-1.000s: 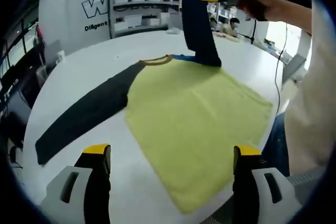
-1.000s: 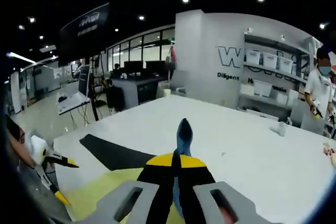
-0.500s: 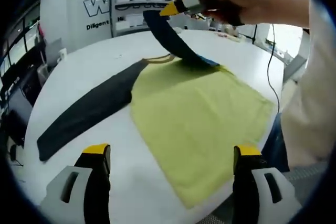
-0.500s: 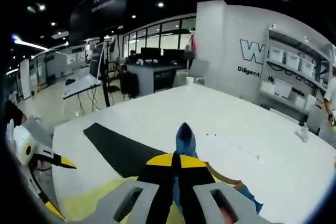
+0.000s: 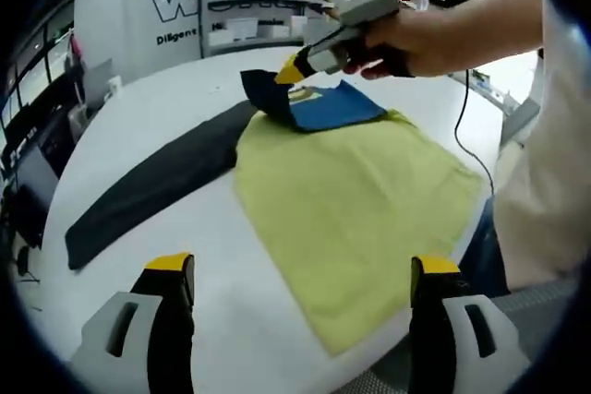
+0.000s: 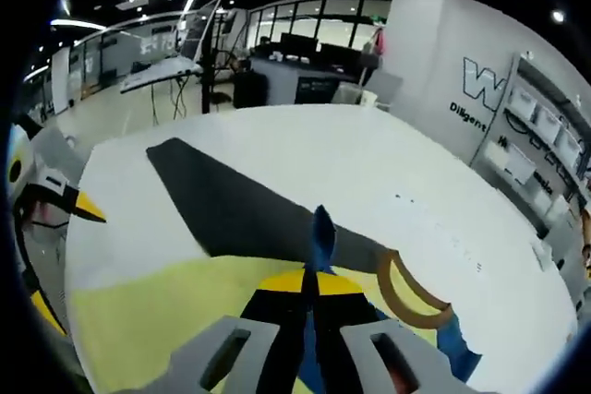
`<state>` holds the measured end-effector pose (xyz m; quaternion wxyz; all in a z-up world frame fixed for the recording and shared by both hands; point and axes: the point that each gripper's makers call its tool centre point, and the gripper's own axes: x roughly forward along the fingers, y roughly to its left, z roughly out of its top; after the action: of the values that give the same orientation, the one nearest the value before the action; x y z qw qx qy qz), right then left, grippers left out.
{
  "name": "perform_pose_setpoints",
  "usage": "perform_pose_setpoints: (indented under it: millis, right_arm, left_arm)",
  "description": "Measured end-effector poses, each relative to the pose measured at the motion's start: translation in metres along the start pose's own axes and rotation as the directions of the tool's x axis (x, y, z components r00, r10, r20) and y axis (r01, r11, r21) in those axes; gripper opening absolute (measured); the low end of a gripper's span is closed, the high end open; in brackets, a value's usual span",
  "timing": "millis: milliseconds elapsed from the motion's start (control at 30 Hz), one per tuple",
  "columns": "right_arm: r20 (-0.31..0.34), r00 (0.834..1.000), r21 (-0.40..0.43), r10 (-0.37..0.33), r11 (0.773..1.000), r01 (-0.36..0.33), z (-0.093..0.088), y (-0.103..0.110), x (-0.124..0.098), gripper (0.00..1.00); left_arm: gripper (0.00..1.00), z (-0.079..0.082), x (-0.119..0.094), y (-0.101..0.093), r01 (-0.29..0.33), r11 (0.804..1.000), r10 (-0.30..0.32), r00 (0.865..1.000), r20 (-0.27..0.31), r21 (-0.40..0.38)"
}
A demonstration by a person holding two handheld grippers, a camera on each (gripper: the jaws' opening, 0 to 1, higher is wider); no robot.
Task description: Fold the garment on the visible template until the final outline fits inside the template.
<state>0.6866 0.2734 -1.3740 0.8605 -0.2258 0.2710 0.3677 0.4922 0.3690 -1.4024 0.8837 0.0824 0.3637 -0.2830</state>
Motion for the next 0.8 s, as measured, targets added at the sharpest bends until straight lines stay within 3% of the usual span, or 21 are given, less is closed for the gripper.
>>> perform_pose_setpoints:
  millis: [167, 300, 367, 467, 600, 700, 800]
  right_arm:
    - [-0.023, 0.998, -0.097, 0.054, 0.994, -0.056, -0.006, 0.022, 0.006, 0.0]
    - [-0.037, 0.99, -0.095, 0.134, 0.986, -0.137, -0.01, 0.041, 0.01, 0.0]
    - [-0.027, 0.986, -0.098, 0.167, 0.981, -0.168, -0.011, 0.048, 0.008, 0.1]
    - [-0.008, 0.98, -0.082, 0.197, 0.977, -0.197, -0.013, 0.05, -0.001, 0.14]
    - [0.0, 0.984, -0.063, 0.178, 0.982, -0.178, -0.021, 0.036, -0.012, 0.14]
    - [-0.013, 0.994, -0.036, 0.107, 0.994, -0.107, -0.035, 0.007, -0.021, 0.12]
    - [-0.052, 0.999, 0.018, -0.003, 1.0, 0.004, -0.059, -0.035, -0.033, 0.12]
  left_arm:
    - [0.99, -0.003, -0.001, 0.002, -0.003, 1.0, 0.003, 1.0, -0.007, -0.007]
    - [0.99, -0.003, -0.002, 0.003, -0.008, 1.0, 0.008, 1.0, -0.009, -0.006]
    - [0.99, -0.004, -0.002, 0.003, -0.009, 1.0, 0.009, 1.0, -0.009, -0.01]
    - [0.99, -0.005, -0.001, 0.001, -0.006, 1.0, 0.006, 1.0, -0.013, -0.009]
    - [0.99, -0.003, 0.002, -0.001, 0.001, 1.0, -0.001, 1.0, -0.012, -0.01]
    - [0.99, 0.0, 0.004, -0.003, 0.007, 1.0, -0.007, 1.0, -0.011, -0.006]
    - [0.99, 0.001, 0.006, -0.004, 0.012, 1.0, -0.012, 1.0, -0.013, -0.003]
